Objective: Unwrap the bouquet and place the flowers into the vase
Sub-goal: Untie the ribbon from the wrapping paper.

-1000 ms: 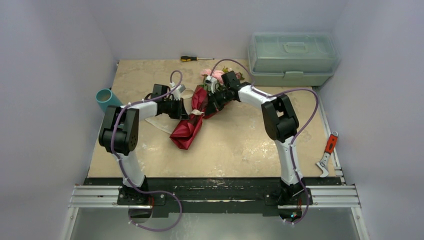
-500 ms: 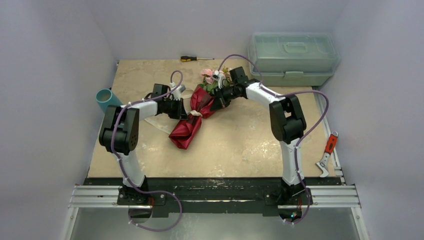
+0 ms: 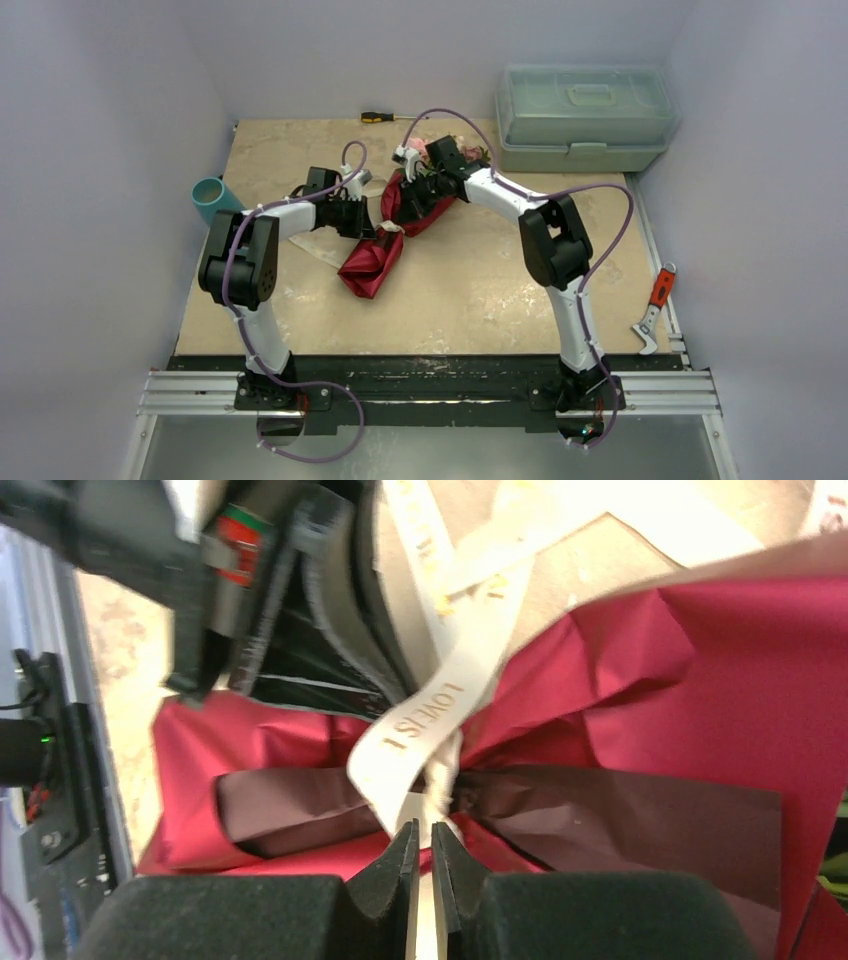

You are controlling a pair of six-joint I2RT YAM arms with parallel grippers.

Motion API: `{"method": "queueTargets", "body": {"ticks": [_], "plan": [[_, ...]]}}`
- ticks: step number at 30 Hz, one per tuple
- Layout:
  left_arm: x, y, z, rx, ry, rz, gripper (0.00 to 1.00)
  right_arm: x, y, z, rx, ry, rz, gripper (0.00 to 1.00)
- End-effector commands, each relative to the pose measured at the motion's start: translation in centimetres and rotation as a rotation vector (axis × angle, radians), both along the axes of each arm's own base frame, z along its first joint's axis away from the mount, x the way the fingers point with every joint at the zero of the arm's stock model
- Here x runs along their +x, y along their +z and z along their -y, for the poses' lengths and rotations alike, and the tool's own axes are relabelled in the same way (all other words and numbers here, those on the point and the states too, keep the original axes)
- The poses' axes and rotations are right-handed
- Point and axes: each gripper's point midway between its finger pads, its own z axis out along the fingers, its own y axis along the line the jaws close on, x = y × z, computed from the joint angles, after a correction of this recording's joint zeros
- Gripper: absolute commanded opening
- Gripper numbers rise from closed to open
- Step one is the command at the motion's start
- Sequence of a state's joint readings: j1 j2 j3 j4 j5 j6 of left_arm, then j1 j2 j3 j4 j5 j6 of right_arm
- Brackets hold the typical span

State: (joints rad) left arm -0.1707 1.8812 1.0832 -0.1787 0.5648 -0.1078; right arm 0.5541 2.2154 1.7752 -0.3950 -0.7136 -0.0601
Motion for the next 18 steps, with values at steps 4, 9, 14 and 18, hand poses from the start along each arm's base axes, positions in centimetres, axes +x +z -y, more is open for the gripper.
{"method": "queueTargets", "body": {"ticks": [4,9,14,18], "plan": [[-0.2,-2.0,-1.8,0.116,0.018,-0.018,0.00,1.0,-1.9,-0.2,-0.059,-0.008,0.012,0.20],[-0.2,-2.1,-2.0,0.127,0.023,-0.019,0.00,0.0,-2.4,-0.2,-0.080,0.042,0.005,0.29],[-0.1,-2.3,-2.0,0.127,0.027,-0.025,0.00,-0.7,-2.2,-0.7,-0.082,0.082,0.023,0.36],[-0.1,-2.3,-2.1,0.133,0.029,-0.027,0.00,-1.0,-2.1,-0.8,-0.102,0.100,0.060,0.37]]}}
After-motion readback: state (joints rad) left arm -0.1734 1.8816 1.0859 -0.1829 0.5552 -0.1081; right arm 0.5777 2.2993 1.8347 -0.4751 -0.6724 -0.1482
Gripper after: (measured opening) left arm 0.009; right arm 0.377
